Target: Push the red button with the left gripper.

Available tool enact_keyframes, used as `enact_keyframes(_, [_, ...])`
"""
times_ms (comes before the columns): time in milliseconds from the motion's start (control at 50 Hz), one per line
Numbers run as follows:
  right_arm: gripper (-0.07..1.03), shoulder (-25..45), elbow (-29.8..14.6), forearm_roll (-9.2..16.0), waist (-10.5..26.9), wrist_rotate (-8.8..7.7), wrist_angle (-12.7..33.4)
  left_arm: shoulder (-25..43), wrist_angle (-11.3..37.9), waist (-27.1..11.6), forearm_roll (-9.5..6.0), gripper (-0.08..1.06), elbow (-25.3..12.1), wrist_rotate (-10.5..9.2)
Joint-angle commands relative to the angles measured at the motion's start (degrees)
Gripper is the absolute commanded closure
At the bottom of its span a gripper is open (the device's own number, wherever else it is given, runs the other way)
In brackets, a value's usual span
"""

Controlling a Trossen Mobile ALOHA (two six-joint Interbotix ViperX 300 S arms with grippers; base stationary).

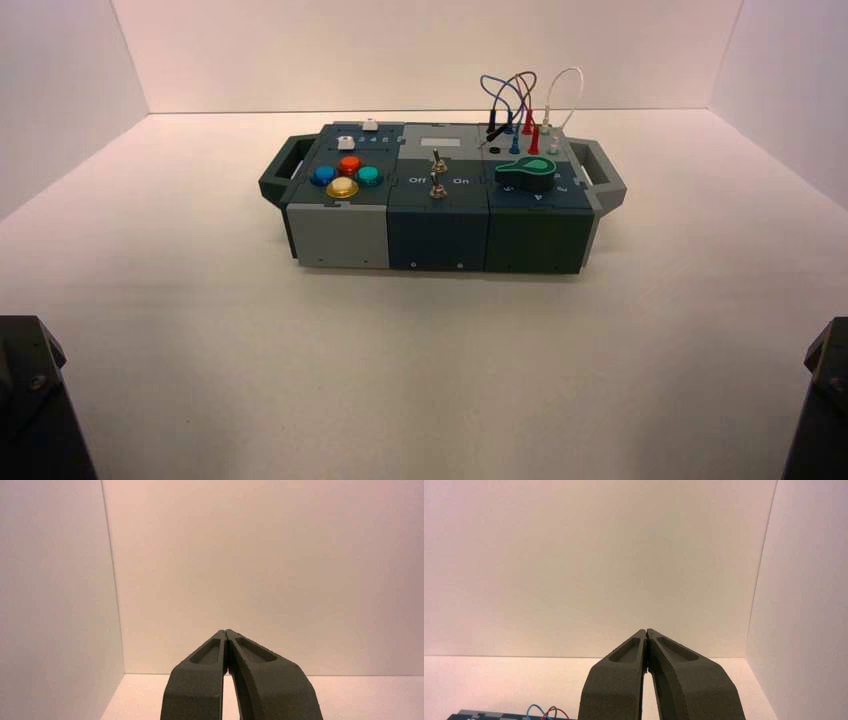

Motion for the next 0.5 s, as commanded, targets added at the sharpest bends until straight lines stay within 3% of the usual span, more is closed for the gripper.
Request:
enact_keyframes(20, [0.99,0.26,-0.7,0.18,0.26,0.35,-0.26,0.26,0.0,-0.18,0.09,1.01,-1.23,0.18])
enact_keyframes(320, [0.99,0.44,-0.7,0.18,0.35,0.35,0.26,0.35,0.26,-0.18,0.09,1.01,-1.41,0.18])
enact_keyframes(500, [0.99,1.76,-1.32,0.18,3.69,0.35,2.37,0.79,2.99,-0.97,0.09,1.01,-2.2,0.09])
